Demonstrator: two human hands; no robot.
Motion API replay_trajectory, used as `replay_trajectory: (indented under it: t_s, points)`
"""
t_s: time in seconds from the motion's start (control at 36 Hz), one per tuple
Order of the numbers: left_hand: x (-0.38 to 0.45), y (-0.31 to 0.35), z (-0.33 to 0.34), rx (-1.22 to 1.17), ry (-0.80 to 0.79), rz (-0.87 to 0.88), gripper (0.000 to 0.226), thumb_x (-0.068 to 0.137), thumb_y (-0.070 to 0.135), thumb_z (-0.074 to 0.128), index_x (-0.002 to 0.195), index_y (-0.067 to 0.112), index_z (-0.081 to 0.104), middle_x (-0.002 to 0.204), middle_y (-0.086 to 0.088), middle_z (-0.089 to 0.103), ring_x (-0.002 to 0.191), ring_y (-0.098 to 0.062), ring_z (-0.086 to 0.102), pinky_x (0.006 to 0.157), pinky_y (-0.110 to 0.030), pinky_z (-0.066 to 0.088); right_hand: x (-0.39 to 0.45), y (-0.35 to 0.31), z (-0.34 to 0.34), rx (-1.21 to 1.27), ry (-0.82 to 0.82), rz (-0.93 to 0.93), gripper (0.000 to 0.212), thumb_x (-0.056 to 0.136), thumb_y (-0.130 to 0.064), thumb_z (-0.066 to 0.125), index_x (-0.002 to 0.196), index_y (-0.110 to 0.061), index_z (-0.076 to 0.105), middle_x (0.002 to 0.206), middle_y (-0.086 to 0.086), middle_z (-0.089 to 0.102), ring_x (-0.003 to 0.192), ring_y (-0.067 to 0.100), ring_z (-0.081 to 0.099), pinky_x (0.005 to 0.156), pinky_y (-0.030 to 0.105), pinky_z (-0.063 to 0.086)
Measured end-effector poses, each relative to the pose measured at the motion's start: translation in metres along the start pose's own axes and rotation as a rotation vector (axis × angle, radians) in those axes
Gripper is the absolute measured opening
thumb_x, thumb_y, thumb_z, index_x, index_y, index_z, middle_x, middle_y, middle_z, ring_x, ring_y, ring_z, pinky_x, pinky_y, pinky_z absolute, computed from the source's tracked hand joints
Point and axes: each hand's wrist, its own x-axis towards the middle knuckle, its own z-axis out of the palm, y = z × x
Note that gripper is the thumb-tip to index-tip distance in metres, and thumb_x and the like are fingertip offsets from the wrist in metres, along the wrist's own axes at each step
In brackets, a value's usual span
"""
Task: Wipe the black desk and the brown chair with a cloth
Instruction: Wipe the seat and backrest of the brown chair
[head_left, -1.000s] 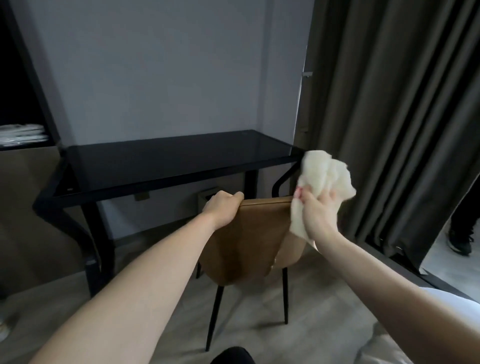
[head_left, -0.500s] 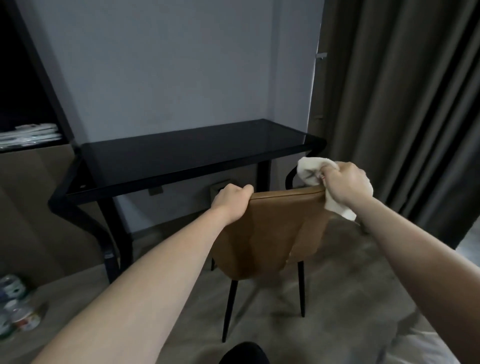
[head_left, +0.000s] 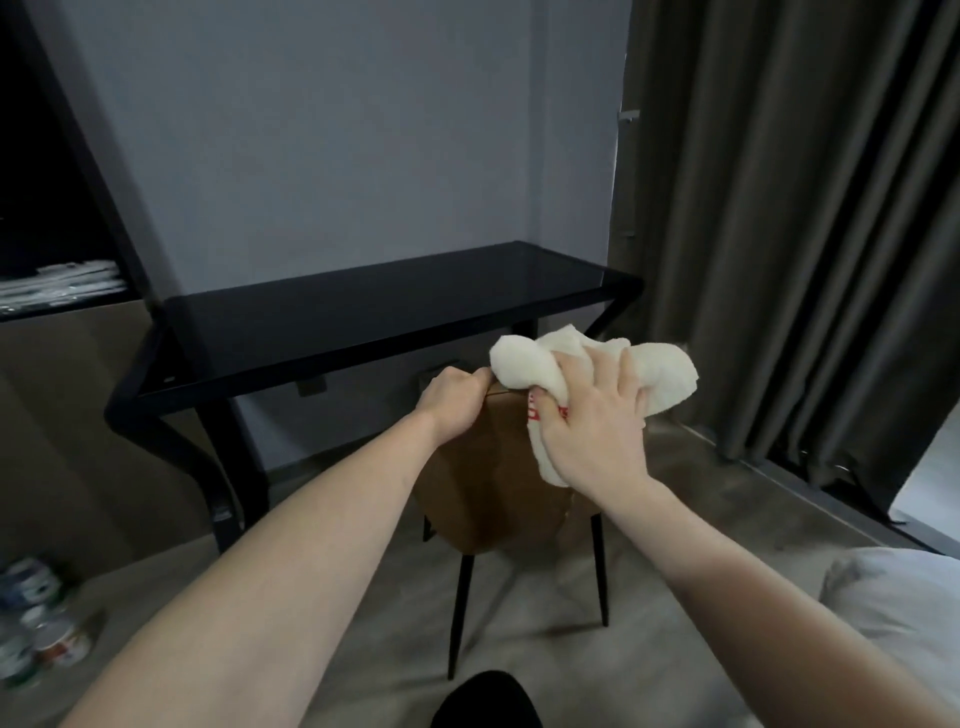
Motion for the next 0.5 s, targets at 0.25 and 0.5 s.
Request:
replay_trajectory:
  t_s: [0.25, 0.5]
  points:
    - [0.015, -0.008, 0.005, 0.041, 0.021, 0.024, 0.05, 0.096, 0.039, 0.038, 0.049, 0.022, 0.04, 0.058, -0.002, 0.048, 0.065, -0.025, 0.05, 0.064, -0.036, 0.036, 0.056, 0.067, -0.005, 0.343, 0.256, 0.259, 0.034, 0.093, -0.038, 0.045, 0.116, -0.02, 0.064, 0.123, 0.001, 0.051, 0.125, 0.024, 0.046, 0.102, 0.041, 0.041]
    - [0.026, -0.013, 0.008, 0.037, 0.057, 0.051, 0.059, 0.094, 0.038, 0.044, 0.038, 0.023, 0.027, 0.046, 0.005, 0.033, 0.059, -0.023, 0.039, 0.062, -0.036, 0.03, 0.064, 0.078, 0.017, 0.776, 0.542, 0.591, 0.048, 0.087, -0.045, 0.044, 0.132, -0.037, 0.057, 0.127, -0.016, 0.058, 0.122, 0.011, 0.056, 0.107, 0.038, 0.044]
